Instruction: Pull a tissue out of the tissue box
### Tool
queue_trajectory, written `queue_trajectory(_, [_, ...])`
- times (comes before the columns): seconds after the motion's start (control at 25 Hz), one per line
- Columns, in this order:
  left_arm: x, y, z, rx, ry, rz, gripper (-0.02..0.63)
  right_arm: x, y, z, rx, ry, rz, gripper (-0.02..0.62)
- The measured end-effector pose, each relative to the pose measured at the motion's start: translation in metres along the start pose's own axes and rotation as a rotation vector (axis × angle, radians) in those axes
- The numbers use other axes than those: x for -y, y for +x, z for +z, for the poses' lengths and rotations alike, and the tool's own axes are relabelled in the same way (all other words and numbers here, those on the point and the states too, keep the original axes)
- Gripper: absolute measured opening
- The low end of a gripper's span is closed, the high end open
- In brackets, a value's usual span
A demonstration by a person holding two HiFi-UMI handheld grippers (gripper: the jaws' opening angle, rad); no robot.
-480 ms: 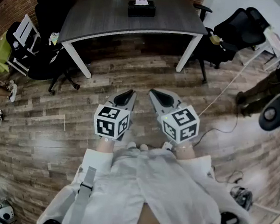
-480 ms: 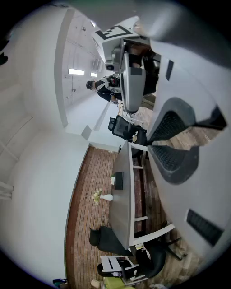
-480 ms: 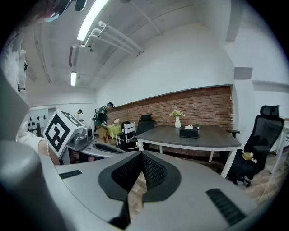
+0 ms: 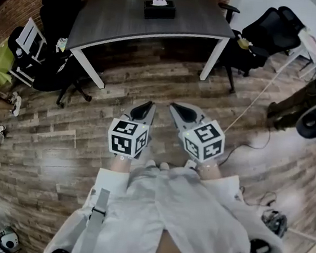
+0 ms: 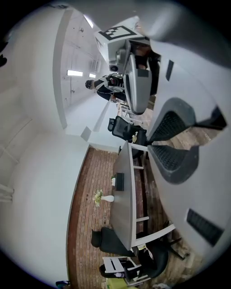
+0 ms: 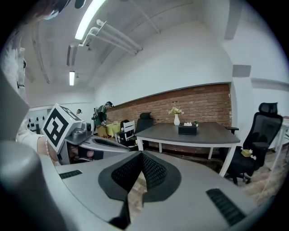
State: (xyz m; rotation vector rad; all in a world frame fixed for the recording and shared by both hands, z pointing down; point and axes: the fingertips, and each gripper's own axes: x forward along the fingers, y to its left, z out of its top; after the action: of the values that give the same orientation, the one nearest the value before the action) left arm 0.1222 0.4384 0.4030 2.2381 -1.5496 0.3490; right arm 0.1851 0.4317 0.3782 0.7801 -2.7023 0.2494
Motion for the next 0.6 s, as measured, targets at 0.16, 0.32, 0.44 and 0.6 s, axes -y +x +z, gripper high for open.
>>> queue_trajectory(0.16, [0.012, 0.000, 0.006, 0.039, 0.005, -0.052, 0.031, 0.001, -0.003, 0.005, 0.040, 0.009, -0.003, 0.003])
queue_trajectory(0.32, [0.033, -0.006, 0.019, 0.170, -0.034, -0.187, 0.031, 0.002, -0.010, 0.004, 0.095, 0.028, 0.030, 0.003])
queue_trajectory(0.44, [0.031, -0.003, 0.019, 0.187, -0.036, -0.149, 0.031, 0.004, -0.015, -0.004, 0.088, 0.026, 0.073, 0.004])
queue_trajectory(0.6, [0.028, 0.003, 0.017, 0.171, -0.011, -0.063, 0.031, 0.020, -0.020, -0.012, 0.079, 0.024, 0.038, 0.005])
